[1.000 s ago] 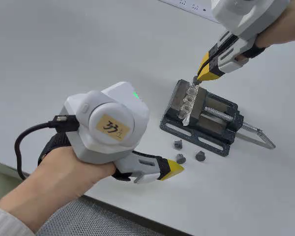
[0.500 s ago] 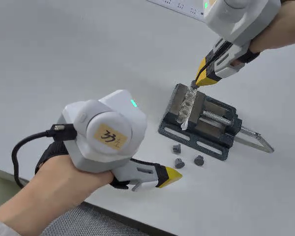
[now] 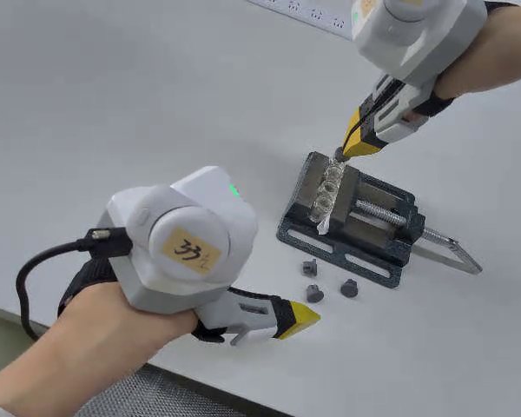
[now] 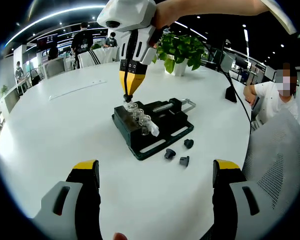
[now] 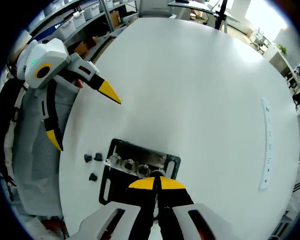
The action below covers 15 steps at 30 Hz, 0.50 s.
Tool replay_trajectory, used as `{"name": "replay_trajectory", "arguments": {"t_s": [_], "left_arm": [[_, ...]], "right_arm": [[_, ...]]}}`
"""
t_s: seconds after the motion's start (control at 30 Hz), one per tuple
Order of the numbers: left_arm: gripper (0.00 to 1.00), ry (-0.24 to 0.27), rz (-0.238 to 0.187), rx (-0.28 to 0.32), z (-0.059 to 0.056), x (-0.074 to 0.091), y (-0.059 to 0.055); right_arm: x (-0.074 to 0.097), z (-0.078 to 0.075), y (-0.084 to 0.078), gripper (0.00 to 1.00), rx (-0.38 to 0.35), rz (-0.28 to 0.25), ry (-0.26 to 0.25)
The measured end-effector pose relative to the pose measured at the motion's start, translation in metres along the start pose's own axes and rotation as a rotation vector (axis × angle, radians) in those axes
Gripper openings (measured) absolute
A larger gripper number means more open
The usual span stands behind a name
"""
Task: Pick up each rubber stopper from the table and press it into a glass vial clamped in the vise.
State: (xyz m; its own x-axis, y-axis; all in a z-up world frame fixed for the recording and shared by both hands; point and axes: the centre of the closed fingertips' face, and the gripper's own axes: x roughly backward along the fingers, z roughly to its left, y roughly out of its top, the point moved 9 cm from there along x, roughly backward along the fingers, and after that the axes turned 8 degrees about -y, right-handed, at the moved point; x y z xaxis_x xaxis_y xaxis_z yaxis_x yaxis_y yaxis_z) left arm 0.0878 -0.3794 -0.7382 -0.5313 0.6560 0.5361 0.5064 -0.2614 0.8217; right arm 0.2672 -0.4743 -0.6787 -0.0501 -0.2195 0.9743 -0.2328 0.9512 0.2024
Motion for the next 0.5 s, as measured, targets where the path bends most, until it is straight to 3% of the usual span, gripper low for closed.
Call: {"name": "replay_trajectory", "arguments": {"t_s": [0.5], "left_arm": [[0.93,0.001,0.007,0.001,0.0019,-0.0003,-0.0011]], "right_arm": [[-0.0025,-0.0003,-0.0009,0.00,-0.020,0.013,-0.003]]}}
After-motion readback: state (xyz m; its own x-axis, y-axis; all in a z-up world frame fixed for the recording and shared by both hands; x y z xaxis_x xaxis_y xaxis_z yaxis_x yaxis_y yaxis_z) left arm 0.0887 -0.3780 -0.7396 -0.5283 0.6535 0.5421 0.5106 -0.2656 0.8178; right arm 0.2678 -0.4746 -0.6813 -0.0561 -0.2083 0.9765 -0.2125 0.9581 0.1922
